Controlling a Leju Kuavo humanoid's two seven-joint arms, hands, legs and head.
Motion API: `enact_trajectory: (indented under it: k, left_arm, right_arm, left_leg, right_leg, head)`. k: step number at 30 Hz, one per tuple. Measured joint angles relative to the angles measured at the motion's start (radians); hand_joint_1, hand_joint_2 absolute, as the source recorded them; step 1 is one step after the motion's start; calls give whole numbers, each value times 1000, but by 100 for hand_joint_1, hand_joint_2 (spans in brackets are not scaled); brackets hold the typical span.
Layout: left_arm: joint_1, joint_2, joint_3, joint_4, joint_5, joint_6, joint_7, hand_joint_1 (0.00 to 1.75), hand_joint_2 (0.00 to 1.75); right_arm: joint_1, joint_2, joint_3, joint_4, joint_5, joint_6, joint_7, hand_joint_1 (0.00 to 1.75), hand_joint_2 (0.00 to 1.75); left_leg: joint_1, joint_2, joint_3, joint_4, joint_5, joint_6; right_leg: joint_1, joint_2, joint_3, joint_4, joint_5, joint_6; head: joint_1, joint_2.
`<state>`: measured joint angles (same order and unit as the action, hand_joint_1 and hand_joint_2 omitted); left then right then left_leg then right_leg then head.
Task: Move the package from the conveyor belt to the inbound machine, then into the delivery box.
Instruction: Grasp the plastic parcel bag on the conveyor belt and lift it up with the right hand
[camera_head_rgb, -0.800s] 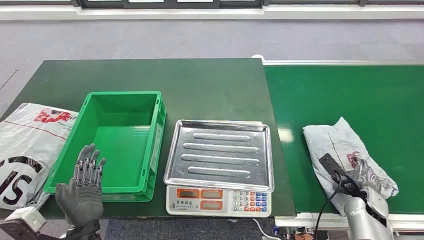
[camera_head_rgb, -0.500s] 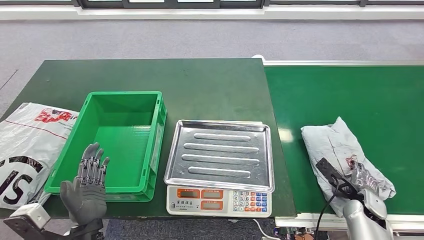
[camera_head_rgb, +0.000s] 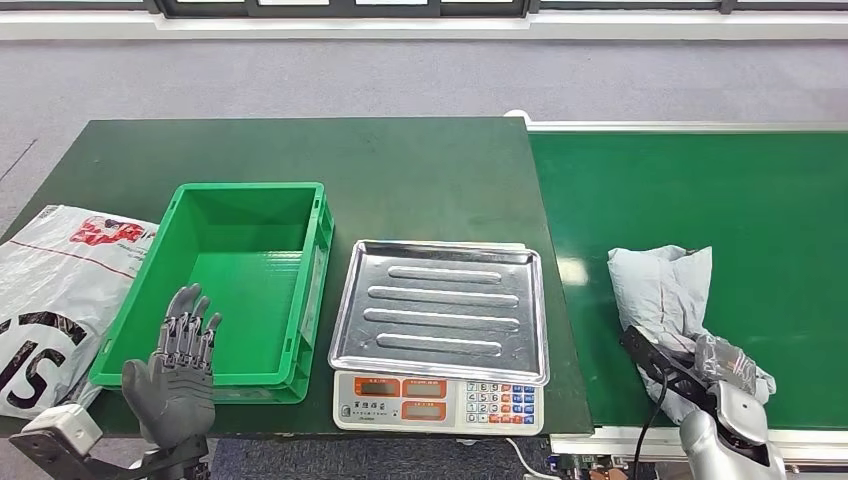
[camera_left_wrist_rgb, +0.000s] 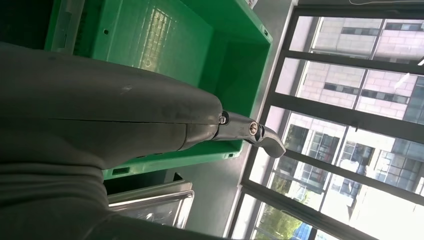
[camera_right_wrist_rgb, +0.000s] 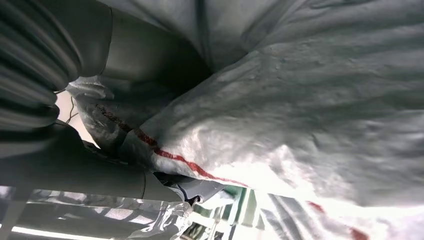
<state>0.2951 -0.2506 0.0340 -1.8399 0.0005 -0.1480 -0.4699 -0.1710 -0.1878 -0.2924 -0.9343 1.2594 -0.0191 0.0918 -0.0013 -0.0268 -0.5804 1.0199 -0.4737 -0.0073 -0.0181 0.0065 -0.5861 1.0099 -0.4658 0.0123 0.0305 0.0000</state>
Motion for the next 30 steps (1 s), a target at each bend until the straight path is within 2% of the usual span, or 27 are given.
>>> enact_trajectory:
  k: [7,11,14,18,26,30]
  left_arm:
    - [3,0,0,0,2,0,-3,0,0]
    - [14,-3,0,-2,-1,2,-18,0,0]
    - [18,-4,0,-2,-2,9,-29,0,0]
    - [18,-4,0,4,0,11,-38,0,0]
    - [14,-4,0,17,0,9,-40,0,0]
    - [-14,-4,-4,38,1,-6,-40,0,0]
  right_arm:
    - [23,32,5,-89,-15,-130,-34,175,175]
    - [42,66,4,-196,-103,-381,-148,175,175]
    - [60,100,4,-338,-190,-491,-253,175,175]
    - [77,140,20,-488,-232,-543,-319,175,175]
    - [91,188,89,-640,-227,-583,-363,175,175]
    - [56,198,192,-652,-269,-552,-384,175,175]
  left_leg:
    - [0,0,-1,0,0,0]
    - [0,1,-2,0,0,0]
    - [0,1,-2,-1,0,0]
    - [0,1,-2,-1,0,0]
    - [0,1,-2,-1,0,0]
    - [0,3,-1,-1,1,-1]
  right_leg:
    - [0,0,-2,0,0,0]
    - [0,0,-3,0,0,0]
    - [0,1,-4,0,0,0]
    - [0,1,-3,0,-1,-1]
    - [0,0,-3,0,-1,-1]
    - [0,2,-3,0,0,-1]
  head:
    - [0,0]
    - [0,0]
    - [0,0]
    - [0,0]
    - [0,0]
    - [0,0]
